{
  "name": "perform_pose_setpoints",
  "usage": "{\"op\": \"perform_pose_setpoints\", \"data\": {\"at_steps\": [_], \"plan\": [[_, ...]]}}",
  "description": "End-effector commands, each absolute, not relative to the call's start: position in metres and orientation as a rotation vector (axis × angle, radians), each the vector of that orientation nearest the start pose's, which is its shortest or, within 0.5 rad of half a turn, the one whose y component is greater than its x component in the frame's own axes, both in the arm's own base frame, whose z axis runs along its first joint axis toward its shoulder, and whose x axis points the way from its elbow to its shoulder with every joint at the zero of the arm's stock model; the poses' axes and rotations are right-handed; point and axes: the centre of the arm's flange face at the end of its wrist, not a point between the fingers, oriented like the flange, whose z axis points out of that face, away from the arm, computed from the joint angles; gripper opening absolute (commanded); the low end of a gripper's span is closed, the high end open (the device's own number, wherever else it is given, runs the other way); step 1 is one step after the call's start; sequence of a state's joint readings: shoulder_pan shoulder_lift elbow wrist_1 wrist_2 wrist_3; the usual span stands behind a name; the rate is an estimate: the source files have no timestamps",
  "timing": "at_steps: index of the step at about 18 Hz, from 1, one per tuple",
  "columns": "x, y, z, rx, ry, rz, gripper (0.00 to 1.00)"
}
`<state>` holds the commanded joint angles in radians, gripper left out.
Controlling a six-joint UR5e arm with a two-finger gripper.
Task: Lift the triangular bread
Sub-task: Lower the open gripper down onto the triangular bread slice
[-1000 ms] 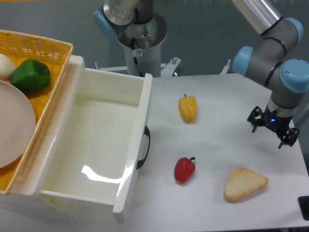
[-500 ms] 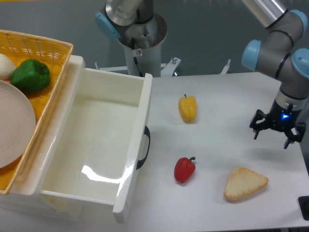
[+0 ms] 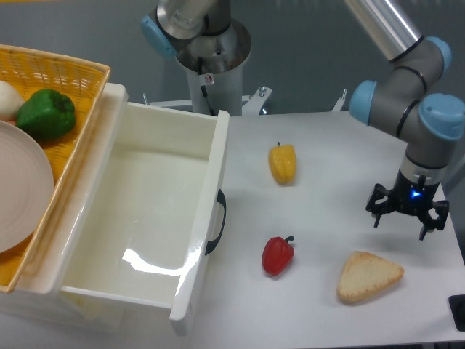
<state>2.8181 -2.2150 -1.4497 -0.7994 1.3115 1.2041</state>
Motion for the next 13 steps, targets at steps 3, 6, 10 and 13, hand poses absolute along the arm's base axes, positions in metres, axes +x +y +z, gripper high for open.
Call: {"op": "perform_pose_setpoints", "data": {"at_steps": [3, 6, 10, 13], "plan": [[-0.632, 0.381, 0.232, -2.856, 0.171, 0.273, 1.0], [-0.634, 0.385, 0.225, -2.856, 0.452, 0.308, 0.99], [-0.637, 0.387, 0.218, -2.857, 0.474, 0.302, 0.92], [-0.634, 0.403, 0.211, -2.873, 0.51, 0.307, 0.9]]}}
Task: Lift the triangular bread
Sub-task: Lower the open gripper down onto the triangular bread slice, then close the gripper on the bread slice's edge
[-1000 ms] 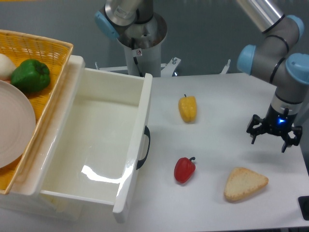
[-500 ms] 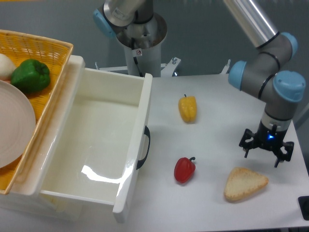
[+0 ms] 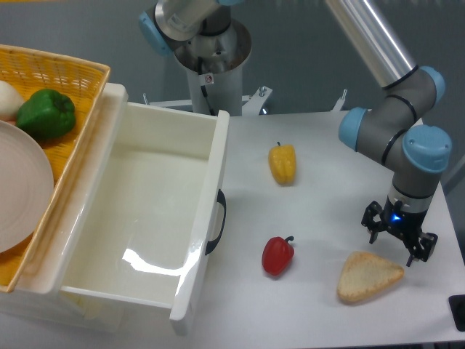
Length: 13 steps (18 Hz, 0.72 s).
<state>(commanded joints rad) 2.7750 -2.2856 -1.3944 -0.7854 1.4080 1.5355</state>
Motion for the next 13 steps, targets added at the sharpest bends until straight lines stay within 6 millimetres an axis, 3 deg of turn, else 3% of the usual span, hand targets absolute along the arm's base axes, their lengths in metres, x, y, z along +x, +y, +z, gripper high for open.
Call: {"op": "perform_pose_setpoints", "data": {"at_steps": [6, 10, 13], "plan": [[-0.633, 0.419, 0.2, -2.892, 0.538, 0.312, 0.89], [-0.633, 0.419, 0.198, -2.894, 0.538, 0.308, 0.54], [-0.633, 0.419, 0.199, -2.895, 0.52, 0.308, 0.17]]}}
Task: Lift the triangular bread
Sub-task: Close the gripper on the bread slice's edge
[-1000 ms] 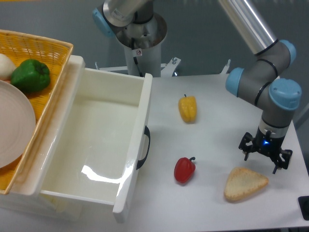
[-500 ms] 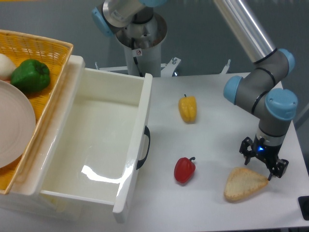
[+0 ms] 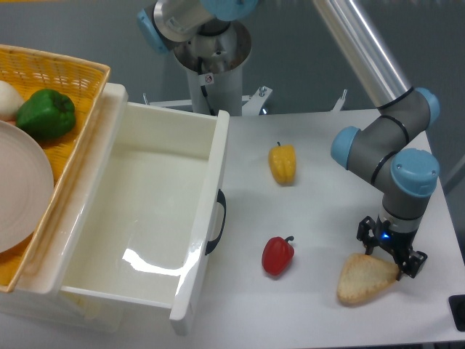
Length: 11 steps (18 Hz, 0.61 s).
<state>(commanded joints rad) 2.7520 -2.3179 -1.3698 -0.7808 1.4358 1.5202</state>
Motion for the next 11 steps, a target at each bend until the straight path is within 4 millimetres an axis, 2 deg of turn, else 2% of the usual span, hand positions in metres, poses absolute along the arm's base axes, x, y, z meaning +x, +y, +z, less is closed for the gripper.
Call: {"op": "perform_pose_setpoints", "data": {"at_steps": [1, 2, 5, 11], "plan": [[-0.633, 0.417, 0.199, -2.899, 0.507, 0.306, 0.05], [-0.633, 0.417, 0.201, -2.904, 0.484, 0.305, 0.0], [-0.632, 0.411, 0.206, -2.964, 0.357, 0.319, 0.0], [-0.632, 0.397, 0.23, -2.995, 0.328, 0.309, 0.0]]}}
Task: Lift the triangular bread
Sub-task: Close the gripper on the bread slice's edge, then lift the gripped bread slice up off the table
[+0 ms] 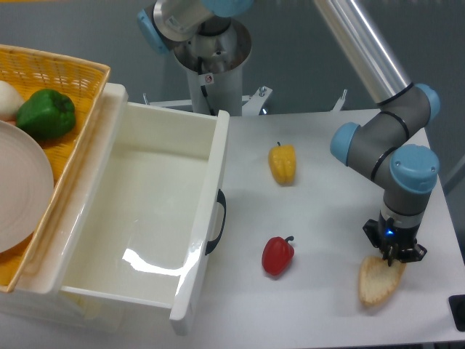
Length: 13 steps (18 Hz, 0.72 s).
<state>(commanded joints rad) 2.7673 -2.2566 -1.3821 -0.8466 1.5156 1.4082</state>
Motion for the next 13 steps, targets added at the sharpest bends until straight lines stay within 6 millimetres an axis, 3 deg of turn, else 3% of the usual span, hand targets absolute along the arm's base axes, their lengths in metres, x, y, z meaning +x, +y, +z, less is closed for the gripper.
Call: {"op": "perform_pose_setpoints", "data": {"at_steps": [7, 13], "plan": [[-0.642, 0.361, 0.261, -3.006, 0.251, 0.222, 0.0], [-0.657, 0.351, 0.292, -3.042, 0.348, 0.107, 0.0]]}}
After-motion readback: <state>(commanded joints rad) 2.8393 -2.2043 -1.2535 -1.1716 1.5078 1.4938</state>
